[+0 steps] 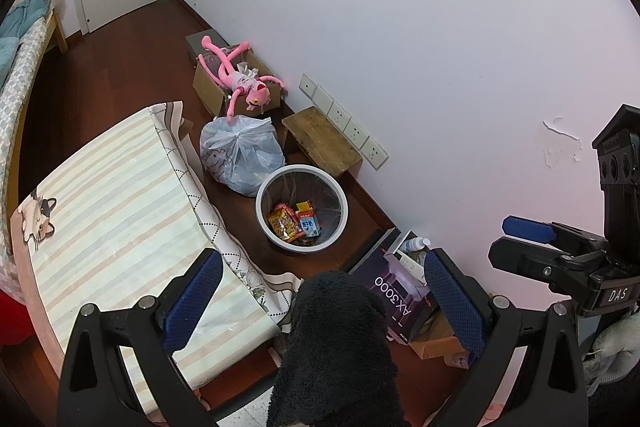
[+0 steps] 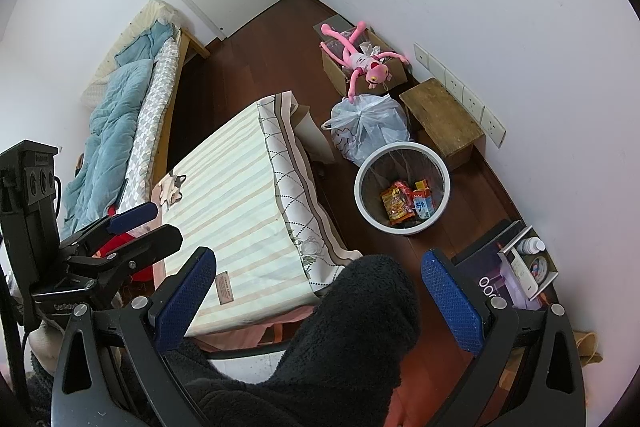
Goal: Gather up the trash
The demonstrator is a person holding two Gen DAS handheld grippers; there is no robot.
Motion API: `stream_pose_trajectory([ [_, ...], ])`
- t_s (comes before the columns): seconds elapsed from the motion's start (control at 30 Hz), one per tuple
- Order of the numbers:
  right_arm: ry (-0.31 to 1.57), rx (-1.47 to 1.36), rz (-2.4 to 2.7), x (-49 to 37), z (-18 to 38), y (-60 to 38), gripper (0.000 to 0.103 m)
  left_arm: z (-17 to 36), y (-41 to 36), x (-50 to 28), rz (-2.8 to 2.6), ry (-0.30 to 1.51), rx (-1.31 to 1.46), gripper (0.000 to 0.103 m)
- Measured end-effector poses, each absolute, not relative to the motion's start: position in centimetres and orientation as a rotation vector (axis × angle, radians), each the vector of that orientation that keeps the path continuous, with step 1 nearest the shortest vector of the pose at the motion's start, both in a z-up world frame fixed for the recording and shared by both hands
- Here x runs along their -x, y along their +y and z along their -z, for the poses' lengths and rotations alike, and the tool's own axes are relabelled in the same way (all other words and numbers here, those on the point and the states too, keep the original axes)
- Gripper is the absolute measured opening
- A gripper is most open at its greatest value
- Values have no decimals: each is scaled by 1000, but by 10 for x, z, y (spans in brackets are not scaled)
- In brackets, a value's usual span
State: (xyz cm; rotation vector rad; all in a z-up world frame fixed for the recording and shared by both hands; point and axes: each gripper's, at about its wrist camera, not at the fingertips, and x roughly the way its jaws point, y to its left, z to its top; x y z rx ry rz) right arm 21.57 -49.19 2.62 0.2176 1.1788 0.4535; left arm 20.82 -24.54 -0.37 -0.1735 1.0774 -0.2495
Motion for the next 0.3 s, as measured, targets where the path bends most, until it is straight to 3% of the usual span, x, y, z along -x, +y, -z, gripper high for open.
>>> stream_pose_trajectory([
  [0.3,1182,-212,-450,-219,-27,-493,103,6,-245,-204,264,1070,188,103],
])
